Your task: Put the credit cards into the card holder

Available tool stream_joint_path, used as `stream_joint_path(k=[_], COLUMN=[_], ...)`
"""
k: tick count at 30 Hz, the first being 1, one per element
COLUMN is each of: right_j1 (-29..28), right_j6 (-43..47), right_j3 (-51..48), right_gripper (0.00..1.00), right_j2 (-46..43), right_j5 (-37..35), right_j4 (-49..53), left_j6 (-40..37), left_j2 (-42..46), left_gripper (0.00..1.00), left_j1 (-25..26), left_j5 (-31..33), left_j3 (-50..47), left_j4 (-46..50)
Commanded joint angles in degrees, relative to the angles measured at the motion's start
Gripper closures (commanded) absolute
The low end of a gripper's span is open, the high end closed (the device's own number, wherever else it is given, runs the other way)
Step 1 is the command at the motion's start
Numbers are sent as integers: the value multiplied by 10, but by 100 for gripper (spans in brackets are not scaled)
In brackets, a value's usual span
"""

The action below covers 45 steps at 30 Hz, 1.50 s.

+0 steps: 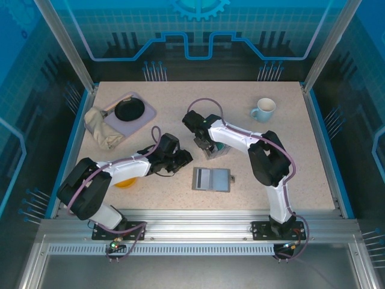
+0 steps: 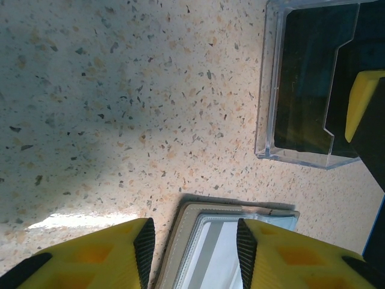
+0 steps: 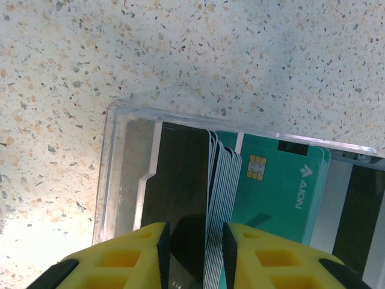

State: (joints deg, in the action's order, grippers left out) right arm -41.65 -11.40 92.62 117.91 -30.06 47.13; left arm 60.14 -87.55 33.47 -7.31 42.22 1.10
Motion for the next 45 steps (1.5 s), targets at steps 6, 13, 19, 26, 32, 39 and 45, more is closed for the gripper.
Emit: stream_joint_path(k=[6, 13, 19, 26, 32, 39, 45], right_j1=[-2, -3, -1, 11, 34, 35, 30], right_j6=[7, 2, -14, -35, -36, -26, -14], right_j3=[-3, -7, -13, -46, -34, -17, -15], right_gripper=[72, 82, 85, 96, 79, 65, 63], right_j2=[-26, -36, -75, -132, -93, -41, -17], right_j5=[-18, -10, 34, 95, 122, 86, 44], right_j4=[11, 14, 21, 3, 6, -1, -1], left_j6=[10, 9, 7, 5, 3, 5, 5], left_j2=[-1, 2, 8, 17, 23, 23, 18], left_gripper=[57, 57, 57, 56, 56, 56, 56], left_j1=[-5, -5, -5, -5, -5, -4, -5], left_j5=[-8, -8, -6, -6, -7, -8, -10], left_j3=[-3, -4, -4, -3, -1, -2, 1], left_j4=[0, 1, 5, 9, 13, 12, 13])
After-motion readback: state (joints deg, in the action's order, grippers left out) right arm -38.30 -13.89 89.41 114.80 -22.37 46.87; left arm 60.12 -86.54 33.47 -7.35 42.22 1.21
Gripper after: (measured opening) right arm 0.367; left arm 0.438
